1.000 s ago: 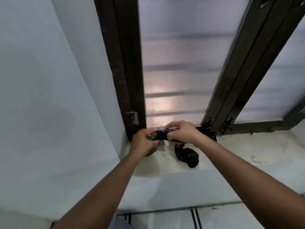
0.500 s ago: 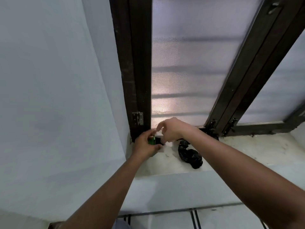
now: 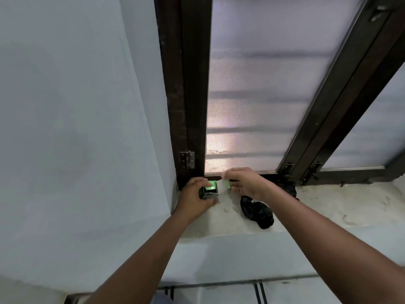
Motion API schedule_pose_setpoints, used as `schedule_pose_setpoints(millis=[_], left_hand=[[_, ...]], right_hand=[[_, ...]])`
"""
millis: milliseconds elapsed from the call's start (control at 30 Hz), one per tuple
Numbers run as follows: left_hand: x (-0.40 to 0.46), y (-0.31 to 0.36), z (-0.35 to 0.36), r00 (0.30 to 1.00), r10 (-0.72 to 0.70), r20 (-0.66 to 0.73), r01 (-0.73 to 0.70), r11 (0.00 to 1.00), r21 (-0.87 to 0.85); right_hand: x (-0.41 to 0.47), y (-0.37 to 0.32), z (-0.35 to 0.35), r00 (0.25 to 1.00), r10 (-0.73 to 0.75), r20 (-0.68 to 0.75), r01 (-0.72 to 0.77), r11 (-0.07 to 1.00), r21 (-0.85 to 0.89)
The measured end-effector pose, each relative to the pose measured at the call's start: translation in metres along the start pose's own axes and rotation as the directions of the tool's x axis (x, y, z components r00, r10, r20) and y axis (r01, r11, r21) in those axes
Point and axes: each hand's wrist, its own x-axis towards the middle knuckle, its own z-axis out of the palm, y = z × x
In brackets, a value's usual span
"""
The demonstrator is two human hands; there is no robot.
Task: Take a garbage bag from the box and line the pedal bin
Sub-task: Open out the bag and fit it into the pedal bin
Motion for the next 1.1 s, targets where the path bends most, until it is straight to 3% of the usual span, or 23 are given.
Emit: schedule_pose_setpoints(millis=[100, 200, 300, 433, 533, 733, 800, 867, 933, 1000, 1100], left_hand=[[0.003, 0.004, 0.003, 0.993, -0.005, -0.115, -0.001, 0.999, -0.053], [0.003, 0.007, 0.004, 0.995, -0.036, -0.096, 0.026, 0.994, -0.105], [0.0, 0.007, 0.004, 0.999, -0.04, 0.0, 0.04, 0.994, -0.106], [-0.001, 0.005, 0.004, 0.999, -0.024, 0.027, 0.025, 0.999, -0.04], [-0.001, 0.005, 0.003, 1.0, -0.016, 0.021, 0.018, 0.997, -0.081], [-0.003, 0.005, 0.005, 0.999, 0.038, 0.0, -0.038, 0.999, -0.033], [-0.003, 0.006, 0.005, 0.998, 0.067, -0.015, -0.067, 0.996, 0.052], [-0.002, 0.007, 0.007, 0.996, 0.073, -0.042, -0.068, 0.991, 0.119], [-0.001, 0.009, 0.008, 0.99, 0.08, -0.118, -0.058, 0.981, 0.183], [-0.002, 0.013, 0.007, 0.975, 0.084, -0.206, -0.037, 0.974, 0.222], [-0.001, 0.025, 0.008, 0.943, 0.006, -0.333, 0.077, 0.969, 0.237]], right_hand=[[-0.005, -0.01, 0.003, 0.996, -0.033, 0.087, 0.025, 0.995, 0.095], [-0.004, -0.012, 0.01, 0.992, -0.1, 0.071, 0.11, 0.982, -0.154], [0.001, -0.011, 0.022, 0.979, -0.202, -0.04, 0.164, 0.882, -0.442], [0.005, -0.011, 0.038, 0.938, -0.315, -0.146, 0.175, 0.793, -0.583], [0.007, -0.008, 0.044, 0.928, -0.355, -0.112, 0.198, 0.725, -0.66], [0.005, 0.003, 0.038, 0.94, -0.333, -0.07, 0.25, 0.817, -0.52], [0.004, 0.009, 0.035, 0.968, -0.24, -0.071, 0.216, 0.945, -0.245], [0.001, 0.017, 0.029, 0.967, -0.2, -0.156, 0.199, 0.98, -0.021], [-0.005, 0.027, 0.02, 0.916, -0.249, -0.315, 0.229, 0.968, -0.098], [-0.014, 0.041, 0.012, 0.909, -0.22, -0.355, 0.167, 0.971, -0.172], [-0.031, 0.067, 0.011, 0.996, -0.019, -0.089, -0.002, 0.973, -0.232]])
